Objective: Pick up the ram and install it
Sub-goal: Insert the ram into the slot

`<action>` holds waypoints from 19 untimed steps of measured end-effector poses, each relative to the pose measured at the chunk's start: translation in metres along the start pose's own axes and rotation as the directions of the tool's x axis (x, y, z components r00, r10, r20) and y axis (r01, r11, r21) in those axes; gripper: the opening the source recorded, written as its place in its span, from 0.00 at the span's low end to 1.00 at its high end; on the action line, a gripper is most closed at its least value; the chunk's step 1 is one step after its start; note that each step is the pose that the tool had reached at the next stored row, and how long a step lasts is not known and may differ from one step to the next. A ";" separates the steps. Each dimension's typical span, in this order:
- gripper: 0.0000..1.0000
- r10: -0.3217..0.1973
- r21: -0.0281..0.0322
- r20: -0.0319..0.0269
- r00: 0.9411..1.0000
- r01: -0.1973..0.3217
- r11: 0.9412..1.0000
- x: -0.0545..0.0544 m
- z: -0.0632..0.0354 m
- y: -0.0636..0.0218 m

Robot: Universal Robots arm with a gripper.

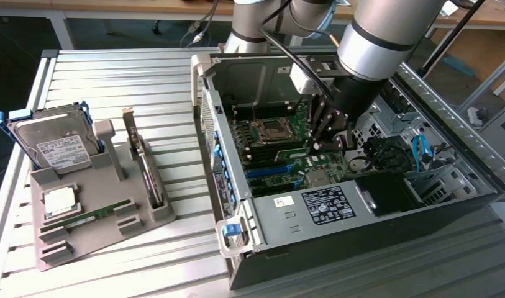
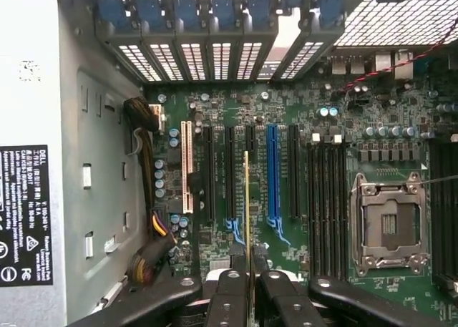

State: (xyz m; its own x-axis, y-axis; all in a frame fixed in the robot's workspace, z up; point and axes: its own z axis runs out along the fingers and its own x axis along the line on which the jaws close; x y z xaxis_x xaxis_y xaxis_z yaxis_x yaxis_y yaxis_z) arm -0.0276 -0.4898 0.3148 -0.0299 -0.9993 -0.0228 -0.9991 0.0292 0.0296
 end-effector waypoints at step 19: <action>0.13 0.000 0.000 0.000 1.000 0.000 1.000 0.000 0.0155 -0.0005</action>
State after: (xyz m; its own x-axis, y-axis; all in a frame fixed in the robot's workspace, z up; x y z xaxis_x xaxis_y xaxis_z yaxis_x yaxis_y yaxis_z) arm -0.0276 -0.4897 0.2993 -0.0300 -0.9993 -0.0229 -0.9991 0.0293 0.0296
